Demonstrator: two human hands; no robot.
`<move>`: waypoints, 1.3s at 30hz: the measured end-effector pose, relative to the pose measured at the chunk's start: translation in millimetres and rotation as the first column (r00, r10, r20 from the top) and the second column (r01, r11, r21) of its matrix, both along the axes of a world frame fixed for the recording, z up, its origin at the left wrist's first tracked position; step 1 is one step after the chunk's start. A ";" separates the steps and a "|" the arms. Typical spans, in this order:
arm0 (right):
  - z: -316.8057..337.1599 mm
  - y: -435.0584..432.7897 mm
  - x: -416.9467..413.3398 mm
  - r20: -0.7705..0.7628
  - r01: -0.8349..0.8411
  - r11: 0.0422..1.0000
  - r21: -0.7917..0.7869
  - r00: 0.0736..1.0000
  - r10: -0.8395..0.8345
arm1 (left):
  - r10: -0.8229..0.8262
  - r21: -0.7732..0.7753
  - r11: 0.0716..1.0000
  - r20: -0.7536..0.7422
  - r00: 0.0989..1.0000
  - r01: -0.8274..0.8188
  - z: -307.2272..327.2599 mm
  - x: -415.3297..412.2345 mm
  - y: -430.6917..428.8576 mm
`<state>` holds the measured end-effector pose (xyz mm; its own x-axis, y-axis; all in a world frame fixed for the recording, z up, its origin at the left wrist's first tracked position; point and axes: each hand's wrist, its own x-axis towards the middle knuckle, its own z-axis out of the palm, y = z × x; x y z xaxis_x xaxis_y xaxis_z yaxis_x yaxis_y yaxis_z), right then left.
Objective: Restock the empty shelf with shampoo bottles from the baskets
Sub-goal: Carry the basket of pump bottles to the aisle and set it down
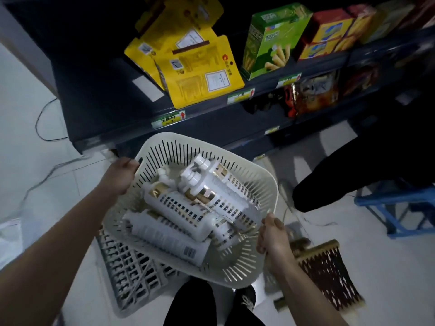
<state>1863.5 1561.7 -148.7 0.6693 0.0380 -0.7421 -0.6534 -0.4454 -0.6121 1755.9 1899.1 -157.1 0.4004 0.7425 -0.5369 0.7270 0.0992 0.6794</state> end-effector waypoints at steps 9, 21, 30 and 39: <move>-15.8 7.5 -15.6 -0.131 0.189 0.982 -0.002 0.973 -0.187 | -0.165 -0.059 0.985 -0.040 0.985 0.162 -31.3 59.9 28.8; -24.1 13.0 -38.4 -0.250 0.252 0.968 -0.012 0.936 -0.247 | -0.396 0.102 0.902 -0.199 0.897 0.420 -39.5 116.4 20.7; -29.8 -1.4 -30.5 -0.197 -0.184 0.961 -0.205 0.970 0.144 | -0.546 0.197 0.731 -0.404 0.734 0.653 -31.7 104.5 6.6; 11.0 -7.8 10.6 -0.226 -0.768 0.201 -0.608 0.410 0.883 | -0.505 0.334 0.474 -0.655 0.562 0.815 -9.4 51.9 -42.0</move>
